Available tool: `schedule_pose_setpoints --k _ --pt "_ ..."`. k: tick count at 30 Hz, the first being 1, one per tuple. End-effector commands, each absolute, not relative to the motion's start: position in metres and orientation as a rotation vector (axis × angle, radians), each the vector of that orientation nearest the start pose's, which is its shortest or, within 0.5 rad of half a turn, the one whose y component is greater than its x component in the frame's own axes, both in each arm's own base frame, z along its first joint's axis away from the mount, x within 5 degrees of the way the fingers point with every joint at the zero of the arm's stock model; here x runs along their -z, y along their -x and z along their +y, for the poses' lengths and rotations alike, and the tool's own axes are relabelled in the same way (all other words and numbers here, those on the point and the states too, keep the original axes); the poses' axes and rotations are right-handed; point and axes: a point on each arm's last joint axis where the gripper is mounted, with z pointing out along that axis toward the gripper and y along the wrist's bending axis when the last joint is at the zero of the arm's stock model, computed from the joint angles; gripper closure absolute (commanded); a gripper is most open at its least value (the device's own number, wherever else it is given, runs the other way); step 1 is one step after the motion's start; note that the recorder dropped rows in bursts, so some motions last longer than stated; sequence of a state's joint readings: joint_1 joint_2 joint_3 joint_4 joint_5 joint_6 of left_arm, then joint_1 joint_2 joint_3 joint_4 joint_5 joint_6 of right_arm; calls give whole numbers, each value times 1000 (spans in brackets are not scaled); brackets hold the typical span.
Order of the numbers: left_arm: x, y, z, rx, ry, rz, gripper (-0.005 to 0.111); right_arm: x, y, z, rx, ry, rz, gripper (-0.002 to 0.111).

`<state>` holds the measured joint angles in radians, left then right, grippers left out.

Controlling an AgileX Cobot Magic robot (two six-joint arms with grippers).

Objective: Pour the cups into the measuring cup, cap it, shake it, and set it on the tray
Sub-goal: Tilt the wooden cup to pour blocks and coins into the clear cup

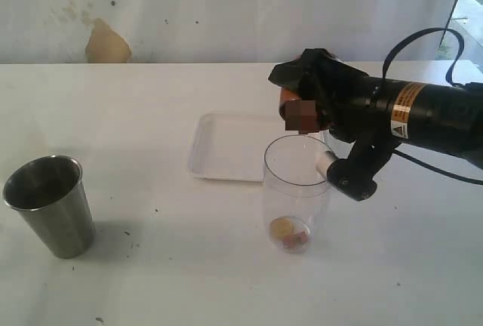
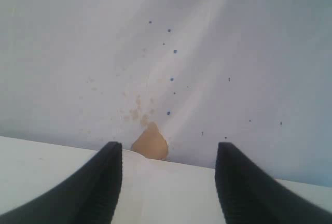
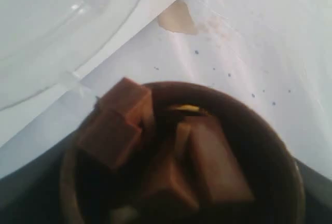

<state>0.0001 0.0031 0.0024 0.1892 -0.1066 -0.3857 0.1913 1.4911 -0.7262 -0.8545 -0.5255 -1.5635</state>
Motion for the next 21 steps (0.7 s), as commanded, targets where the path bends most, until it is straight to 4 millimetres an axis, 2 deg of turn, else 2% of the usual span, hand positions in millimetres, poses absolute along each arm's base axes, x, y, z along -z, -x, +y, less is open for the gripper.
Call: schedule_pose_setpoints --k 1,11,21 --pt "-223 -55 -2 178 113 1372 55 -246 -294 94 1132 1983 245 108" --pt "-223 -55 -2 178 113 1372 55 -245 -294 93 1134 1997 245 108" --pt "-223 -55 -2 178 113 1372 55 -256 -296 98 1194 1948 121 108"
